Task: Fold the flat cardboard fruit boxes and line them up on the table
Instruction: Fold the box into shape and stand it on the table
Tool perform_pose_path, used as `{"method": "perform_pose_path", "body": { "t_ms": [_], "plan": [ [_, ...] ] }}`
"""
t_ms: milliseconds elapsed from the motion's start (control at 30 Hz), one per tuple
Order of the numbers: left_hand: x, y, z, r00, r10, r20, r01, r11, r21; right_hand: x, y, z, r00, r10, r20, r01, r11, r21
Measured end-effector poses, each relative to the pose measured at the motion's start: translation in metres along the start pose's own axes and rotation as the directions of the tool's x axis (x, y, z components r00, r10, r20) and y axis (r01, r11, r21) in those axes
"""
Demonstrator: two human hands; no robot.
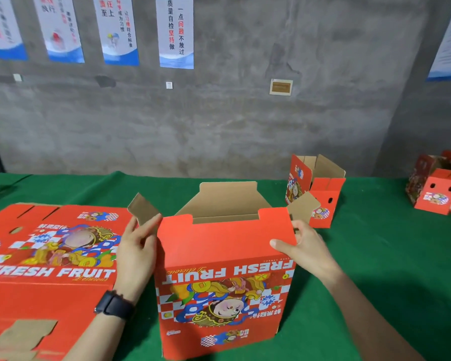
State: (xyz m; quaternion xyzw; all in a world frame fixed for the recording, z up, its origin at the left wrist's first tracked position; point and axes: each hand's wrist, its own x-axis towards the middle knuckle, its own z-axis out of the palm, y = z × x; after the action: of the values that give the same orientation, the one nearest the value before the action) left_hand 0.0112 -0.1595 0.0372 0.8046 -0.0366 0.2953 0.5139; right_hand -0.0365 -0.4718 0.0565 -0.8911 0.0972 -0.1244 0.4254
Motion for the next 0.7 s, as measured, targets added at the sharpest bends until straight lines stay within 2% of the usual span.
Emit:
{"method": "perform_pose_path", "body": {
  "t_ms": [67, 200, 267, 400, 567, 700],
  "plan": [
    [-0.005, -0.001, 0.001, 0.985, -0.081, 0.152, 0.082, 0.997, -0.001, -0.002, -0.001, 0.001, 1.0, 0.015, -0.005, -0.015, 1.0, -0.001],
    [-0.011, 0.006, 0.006, 0.972, -0.151, 0.182, 0.137, 0.987, 0.089, -0.008, -0.004, -0.002, 1.0, 0.001, -0.017, -0.001, 1.0, 0.006],
    [-0.005, 0.012, 0.005, 0.972, -0.153, 0.178, 0.126, 0.98, 0.156, -0.013, -0.006, -0.004, 0.998, -0.034, -0.057, 0.028, 0.996, -0.09],
    [0.0, 0.021, 0.007, 0.983, -0.085, 0.163, 0.054, 0.982, 0.183, -0.026, -0.007, -0.004, 0.988, -0.059, -0.143, 0.023, 0.97, -0.242],
    [0.0, 0.024, 0.015, 0.976, -0.033, 0.213, -0.018, 0.972, 0.234, -0.041, 0.002, -0.004, 0.992, -0.01, -0.122, -0.027, 0.955, -0.294],
    [-0.003, 0.025, 0.019, 0.971, -0.015, 0.238, -0.054, 0.958, 0.28, -0.043, 0.003, -0.005, 0.991, -0.115, -0.075, 0.075, 0.912, -0.404]
  ]
}}
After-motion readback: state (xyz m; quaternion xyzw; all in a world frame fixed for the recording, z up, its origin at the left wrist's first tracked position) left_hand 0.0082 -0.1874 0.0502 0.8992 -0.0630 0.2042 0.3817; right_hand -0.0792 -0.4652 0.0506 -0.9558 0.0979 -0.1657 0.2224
